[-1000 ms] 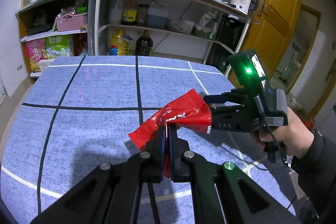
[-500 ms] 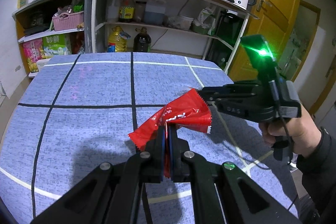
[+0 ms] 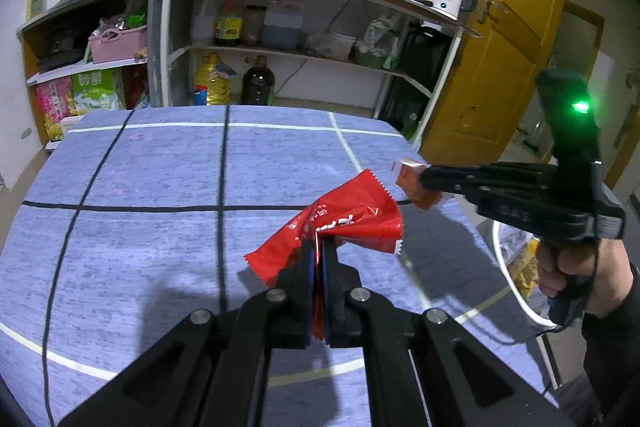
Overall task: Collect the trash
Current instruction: 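Carry both items over the wastebasket and open both tools to drop them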
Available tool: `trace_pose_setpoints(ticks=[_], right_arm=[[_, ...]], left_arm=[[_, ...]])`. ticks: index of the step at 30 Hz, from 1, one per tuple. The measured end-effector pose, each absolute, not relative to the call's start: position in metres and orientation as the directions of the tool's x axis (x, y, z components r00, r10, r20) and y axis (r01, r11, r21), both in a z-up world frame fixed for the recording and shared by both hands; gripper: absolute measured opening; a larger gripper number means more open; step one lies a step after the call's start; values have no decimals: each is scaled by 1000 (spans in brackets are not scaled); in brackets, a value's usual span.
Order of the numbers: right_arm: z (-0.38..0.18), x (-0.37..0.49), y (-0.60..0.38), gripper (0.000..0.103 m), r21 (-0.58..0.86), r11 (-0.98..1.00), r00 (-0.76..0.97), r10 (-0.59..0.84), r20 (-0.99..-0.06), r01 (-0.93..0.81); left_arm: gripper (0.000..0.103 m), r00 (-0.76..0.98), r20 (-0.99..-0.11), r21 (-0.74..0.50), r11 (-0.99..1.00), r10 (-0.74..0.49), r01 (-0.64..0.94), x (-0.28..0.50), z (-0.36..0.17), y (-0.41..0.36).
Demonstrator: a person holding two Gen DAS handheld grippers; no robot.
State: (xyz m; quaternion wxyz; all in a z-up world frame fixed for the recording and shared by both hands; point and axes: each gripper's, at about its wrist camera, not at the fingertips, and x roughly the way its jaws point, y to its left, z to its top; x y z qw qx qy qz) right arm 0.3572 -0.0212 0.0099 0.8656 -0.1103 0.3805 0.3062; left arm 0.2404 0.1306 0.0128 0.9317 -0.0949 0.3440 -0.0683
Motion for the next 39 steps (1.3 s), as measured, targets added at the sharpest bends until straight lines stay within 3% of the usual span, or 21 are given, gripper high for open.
trace_pose_setpoints(ticks=[16, 28, 35, 39], right_arm=[[50, 266, -159, 6, 97, 867, 634, 429, -644, -489], [13, 250, -270, 6, 124, 942, 649, 307, -696, -312], [-16, 263, -311, 7, 173, 958, 627, 280, -727, -228], [-27, 267, -326, 13, 176, 967, 619, 254, -743, -185]], left_arm=[[3, 720, -602, -231, 938, -346, 258, 240, 29, 13], [4, 605, -645, -249, 877, -467, 411, 258, 10, -109], [4, 548, -698, -227, 868, -461, 441, 272, -9, -153], [7, 534, -719, -219, 873, -446, 435, 279, -18, -164]])
